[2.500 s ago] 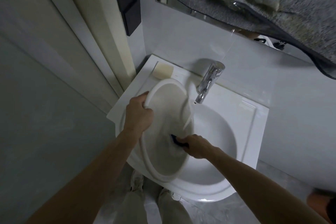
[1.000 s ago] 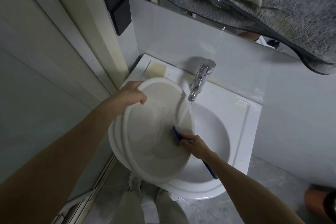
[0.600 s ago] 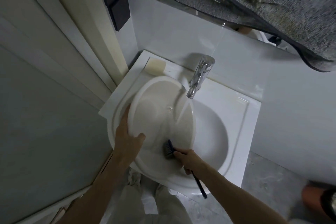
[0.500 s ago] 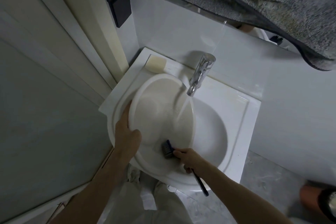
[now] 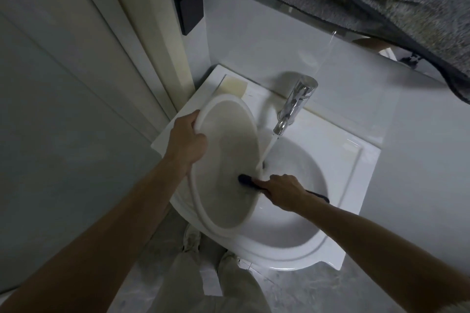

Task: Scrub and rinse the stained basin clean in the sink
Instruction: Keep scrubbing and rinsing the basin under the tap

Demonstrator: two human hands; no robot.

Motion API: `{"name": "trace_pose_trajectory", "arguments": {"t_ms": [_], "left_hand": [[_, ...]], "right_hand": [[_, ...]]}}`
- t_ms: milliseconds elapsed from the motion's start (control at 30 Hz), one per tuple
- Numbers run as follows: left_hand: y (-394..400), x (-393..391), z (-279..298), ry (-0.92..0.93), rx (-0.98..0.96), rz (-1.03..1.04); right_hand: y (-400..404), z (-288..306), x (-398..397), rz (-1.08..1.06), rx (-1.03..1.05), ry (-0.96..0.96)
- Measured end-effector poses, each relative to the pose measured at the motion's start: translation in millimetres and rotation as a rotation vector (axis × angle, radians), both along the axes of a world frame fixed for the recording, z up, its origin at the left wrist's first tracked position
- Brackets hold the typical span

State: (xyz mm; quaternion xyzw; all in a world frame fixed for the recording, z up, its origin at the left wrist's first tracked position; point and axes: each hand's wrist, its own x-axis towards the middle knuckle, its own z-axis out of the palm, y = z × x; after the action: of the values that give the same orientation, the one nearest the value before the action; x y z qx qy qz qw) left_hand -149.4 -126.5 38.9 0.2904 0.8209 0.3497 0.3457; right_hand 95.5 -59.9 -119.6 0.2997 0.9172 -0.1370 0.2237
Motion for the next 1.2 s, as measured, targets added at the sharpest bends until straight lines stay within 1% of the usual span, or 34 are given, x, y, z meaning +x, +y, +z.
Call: {"name": "trace_pose_trajectory", "arguments": {"t_ms": [67, 100, 133, 200, 233, 267, 333, 367, 433, 467, 500, 567, 600, 700, 733, 800, 900, 1067, 1200], "left_hand": [[5.8, -1.3, -0.9, -0.011, -0.033, -0.001], [8.6, -1.7, -2.2, -0.026, -0.049, 0.007], [10.9, -2.3, -3.0, -0.037, -0.062, 0.011], [15.0, -3.3, -2.1, -0.053, -0.085, -0.004], [17.5, -3.2, -2.1, -0.061, -0.094, -0.023], [19.5, -2.7, -2.2, -0.065, -0.099, -0.046], [23.0, -2.1, -2.1, -0.075, -0.102, -0.085], [25.3, -2.6, -2.0, -0.078, -0.110, -0.098], [29.8, -5.2, -2.0, -0.084, -0.136, -0.126], [32.6, -7.0, -1.8, -0.090, -0.145, -0.137], [35.3, -8.0, -1.2, -0.102, -0.165, -0.154], [39.9, -13.2, 0.5, -0.121, -0.212, -0.192], [42.4, -18.3, 0.7, -0.126, -0.237, -0.201], [47.9, -29.2, 1.7, -0.182, -0.299, -0.206], [48.5, -30.7, 1.8, -0.198, -0.301, -0.210], [47.0, -30.8, 3.5, -0.228, -0.245, -0.191], [33.4, -21.3, 4.1, -0.213, -0.121, -0.145], [-11.5, 9.0, -22.7, -0.141, 0.011, -0.163], [-31.5, 32.6, -47.3, -0.056, 0.026, -0.121]], "right_hand": [[10.3, -1.1, -0.8, -0.105, 0.125, -0.003], [11.9, -1.5, -2.5, -0.145, 0.141, -0.005], [10.2, -0.1, -5.8, -0.123, 0.103, -0.004], [1.2, 3.3, -11.1, 0.015, -0.043, -0.016], [1.3, 5.6, -12.1, 0.045, -0.059, -0.023], [5.3, 3.3, -12.0, 0.020, -0.029, -0.002], [14.1, -6.2, -11.7, -0.103, 0.023, 0.061], [13.9, -9.3, -12.4, -0.137, -0.030, 0.061], [7.6, -12.6, -12.7, -0.114, -0.195, 0.026], [7.5, -13.8, -12.3, -0.113, -0.207, 0.019], [11.2, -15.8, -10.2, -0.177, -0.177, 0.031], [20.8, -27.2, -6.0, -0.412, -0.152, 0.116], [23.9, -34.1, -5.0, -0.504, -0.206, 0.148], [18.0, -47.5, -4.8, -0.648, -0.516, 0.325], [14.3, -47.6, -4.6, -0.694, -0.583, 0.375], [9.0, -47.0, -3.5, -0.761, -0.644, 0.416], [-6.8, -50.9, 2.3, -0.769, -0.709, 0.380], [-38.9, -69.7, 14.0, -0.810, -0.754, 0.261], [-50.2, -32.7, 11.3, -0.839, -0.759, 0.148]]}}
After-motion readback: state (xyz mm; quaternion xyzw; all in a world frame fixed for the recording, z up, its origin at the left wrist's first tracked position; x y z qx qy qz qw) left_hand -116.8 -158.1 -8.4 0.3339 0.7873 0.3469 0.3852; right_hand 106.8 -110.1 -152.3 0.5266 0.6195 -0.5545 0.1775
